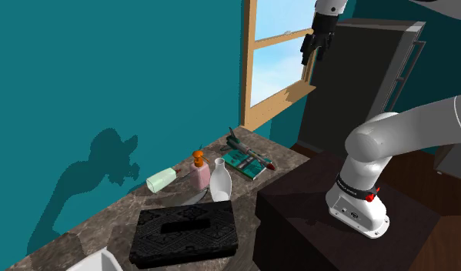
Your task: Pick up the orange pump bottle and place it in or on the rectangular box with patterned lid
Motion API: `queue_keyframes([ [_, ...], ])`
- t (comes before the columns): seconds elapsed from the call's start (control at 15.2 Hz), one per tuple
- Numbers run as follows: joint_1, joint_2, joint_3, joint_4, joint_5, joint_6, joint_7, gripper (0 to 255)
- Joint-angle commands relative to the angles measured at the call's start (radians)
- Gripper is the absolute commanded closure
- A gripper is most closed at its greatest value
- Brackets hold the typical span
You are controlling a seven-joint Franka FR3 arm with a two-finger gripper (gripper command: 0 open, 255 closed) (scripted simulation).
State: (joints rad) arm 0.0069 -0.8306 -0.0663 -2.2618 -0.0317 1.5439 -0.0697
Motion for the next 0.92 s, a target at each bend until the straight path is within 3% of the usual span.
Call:
queue_keyframes([
  [0.0,0.0,0.0,0.0,0.0,0.0,0.0,0.0,0],
  [0.86,0.078,0.171,0.167,-0.202,0.092,0.37,0.139,0],
])
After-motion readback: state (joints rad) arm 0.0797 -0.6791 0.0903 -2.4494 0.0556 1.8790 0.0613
